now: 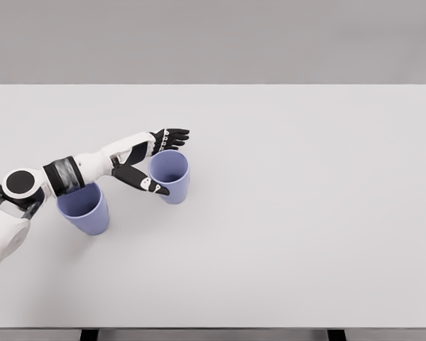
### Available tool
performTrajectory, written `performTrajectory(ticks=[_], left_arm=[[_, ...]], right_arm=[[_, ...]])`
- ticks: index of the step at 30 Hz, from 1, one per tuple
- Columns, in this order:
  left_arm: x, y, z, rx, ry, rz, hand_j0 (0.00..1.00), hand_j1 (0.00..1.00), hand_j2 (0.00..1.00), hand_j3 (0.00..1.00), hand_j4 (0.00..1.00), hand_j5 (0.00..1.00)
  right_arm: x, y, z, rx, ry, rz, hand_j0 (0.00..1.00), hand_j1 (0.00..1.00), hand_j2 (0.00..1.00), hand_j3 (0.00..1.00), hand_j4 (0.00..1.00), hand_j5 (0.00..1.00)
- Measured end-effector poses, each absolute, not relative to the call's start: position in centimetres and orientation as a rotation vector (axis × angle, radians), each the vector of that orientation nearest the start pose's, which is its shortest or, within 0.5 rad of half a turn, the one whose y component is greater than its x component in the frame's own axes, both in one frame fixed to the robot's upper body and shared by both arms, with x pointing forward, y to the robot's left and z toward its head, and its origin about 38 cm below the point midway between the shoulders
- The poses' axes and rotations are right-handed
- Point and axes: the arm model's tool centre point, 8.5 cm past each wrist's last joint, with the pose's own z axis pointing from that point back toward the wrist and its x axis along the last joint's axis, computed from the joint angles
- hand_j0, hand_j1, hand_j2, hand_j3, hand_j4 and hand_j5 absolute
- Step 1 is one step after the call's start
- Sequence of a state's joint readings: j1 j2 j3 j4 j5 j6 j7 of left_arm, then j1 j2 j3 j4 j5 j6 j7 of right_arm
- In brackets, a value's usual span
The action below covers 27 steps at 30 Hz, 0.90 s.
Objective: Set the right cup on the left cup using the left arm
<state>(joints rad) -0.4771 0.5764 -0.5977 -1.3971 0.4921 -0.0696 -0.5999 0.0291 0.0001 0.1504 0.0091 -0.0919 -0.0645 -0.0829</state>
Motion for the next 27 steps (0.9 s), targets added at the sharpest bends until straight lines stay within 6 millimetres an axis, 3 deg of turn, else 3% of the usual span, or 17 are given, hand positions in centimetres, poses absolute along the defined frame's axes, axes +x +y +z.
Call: performTrajectory(ticks=[27], left_arm=[[42.93, 23.01, 14.31, -0.471, -1.403, -1.096, 1.00, 1.00, 1.00, 1.00, 1.00, 1.00]], right_arm=[[-1.47, -27.85, -26.06, -0.168, -0.026, 0.059, 1.00, 1.00, 1.00, 1.00, 1.00, 1.00]])
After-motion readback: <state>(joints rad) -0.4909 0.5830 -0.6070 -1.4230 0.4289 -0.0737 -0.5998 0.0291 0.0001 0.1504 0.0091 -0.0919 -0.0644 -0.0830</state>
